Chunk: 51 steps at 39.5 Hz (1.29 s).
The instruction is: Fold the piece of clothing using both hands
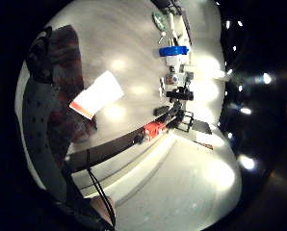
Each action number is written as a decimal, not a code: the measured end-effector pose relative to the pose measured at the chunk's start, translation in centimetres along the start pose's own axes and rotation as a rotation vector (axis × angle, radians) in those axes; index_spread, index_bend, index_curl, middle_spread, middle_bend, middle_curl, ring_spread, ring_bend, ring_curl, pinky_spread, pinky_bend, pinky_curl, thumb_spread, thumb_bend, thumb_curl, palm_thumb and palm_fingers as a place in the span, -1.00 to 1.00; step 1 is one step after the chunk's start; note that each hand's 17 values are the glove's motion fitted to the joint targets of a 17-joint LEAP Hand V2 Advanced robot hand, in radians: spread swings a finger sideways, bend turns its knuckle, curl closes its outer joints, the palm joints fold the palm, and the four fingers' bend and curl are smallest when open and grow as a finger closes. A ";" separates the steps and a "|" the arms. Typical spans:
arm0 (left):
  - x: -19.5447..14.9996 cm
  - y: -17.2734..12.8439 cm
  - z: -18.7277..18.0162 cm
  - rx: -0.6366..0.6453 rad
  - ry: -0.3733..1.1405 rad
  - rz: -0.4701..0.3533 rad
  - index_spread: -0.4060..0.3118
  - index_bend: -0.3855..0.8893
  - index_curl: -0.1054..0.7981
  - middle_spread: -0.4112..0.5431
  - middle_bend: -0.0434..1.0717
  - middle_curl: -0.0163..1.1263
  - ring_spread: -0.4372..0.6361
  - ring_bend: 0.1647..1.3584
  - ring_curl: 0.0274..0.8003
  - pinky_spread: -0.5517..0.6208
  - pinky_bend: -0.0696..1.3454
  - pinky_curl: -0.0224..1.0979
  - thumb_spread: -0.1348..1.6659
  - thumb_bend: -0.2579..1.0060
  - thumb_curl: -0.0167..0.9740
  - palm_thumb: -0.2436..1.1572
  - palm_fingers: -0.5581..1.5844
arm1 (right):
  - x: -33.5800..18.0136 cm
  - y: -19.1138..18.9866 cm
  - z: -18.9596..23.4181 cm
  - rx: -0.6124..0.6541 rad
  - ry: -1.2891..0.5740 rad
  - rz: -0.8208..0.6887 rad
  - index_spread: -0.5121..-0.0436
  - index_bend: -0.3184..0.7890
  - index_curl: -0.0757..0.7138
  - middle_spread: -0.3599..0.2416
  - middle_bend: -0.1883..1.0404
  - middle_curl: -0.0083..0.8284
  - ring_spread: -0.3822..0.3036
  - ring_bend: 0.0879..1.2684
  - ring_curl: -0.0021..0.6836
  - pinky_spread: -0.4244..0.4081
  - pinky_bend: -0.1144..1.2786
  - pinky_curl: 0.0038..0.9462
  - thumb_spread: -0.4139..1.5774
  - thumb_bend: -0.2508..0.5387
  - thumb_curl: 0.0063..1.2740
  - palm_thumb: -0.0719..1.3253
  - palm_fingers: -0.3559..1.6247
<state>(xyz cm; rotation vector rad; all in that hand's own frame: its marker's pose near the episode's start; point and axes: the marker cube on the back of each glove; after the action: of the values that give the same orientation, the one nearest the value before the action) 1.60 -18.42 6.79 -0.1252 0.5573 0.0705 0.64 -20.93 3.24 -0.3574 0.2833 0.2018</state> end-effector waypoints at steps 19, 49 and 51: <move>-0.5 0.1 6.3 0.087 -0.104 -0.133 -0.26 -0.05 0.37 -0.22 -0.70 -0.24 -0.08 -0.69 -0.08 0.16 -0.69 -0.48 0.41 -0.65 0.16 0.32 0.01 | 1.3 -0.6 5.1 0.003 -0.228 0.179 0.09 -0.27 0.09 -0.42 -0.33 0.17 -0.50 -0.36 0.23 -0.60 -0.04 -0.21 0.62 -0.53 -0.34 0.29 0.35; -3.2 3.3 15.0 -0.142 -0.073 -0.204 -0.08 -0.08 0.26 0.24 -0.66 -0.54 0.63 -0.57 -0.21 0.66 -0.57 -0.42 0.62 -0.62 -0.35 -0.45 -0.41 | 4.4 -0.8 18.1 -0.100 -0.542 0.552 0.36 -0.16 -0.37 -0.29 -0.18 0.16 -0.51 0.01 0.32 -0.60 0.28 -0.15 0.41 -0.26 -0.27 0.27 0.54; -2.5 3.8 14.8 -0.191 0.023 -0.135 -0.08 -0.04 0.27 0.24 -0.66 -0.54 0.64 -0.57 -0.22 0.66 -0.58 -0.42 0.62 -0.60 -0.35 -0.43 -0.39 | 5.5 -0.2 18.3 -0.078 -0.536 0.581 0.33 -0.14 -0.33 -0.35 -0.16 0.18 -0.54 -0.01 0.34 -0.65 0.24 -0.15 0.32 -0.31 -0.24 0.29 0.56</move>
<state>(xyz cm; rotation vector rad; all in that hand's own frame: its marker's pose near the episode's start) 6.86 -12.71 20.16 -0.3499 0.5632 -0.0095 10.23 -13.51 18.05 -0.2778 -0.1608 0.8661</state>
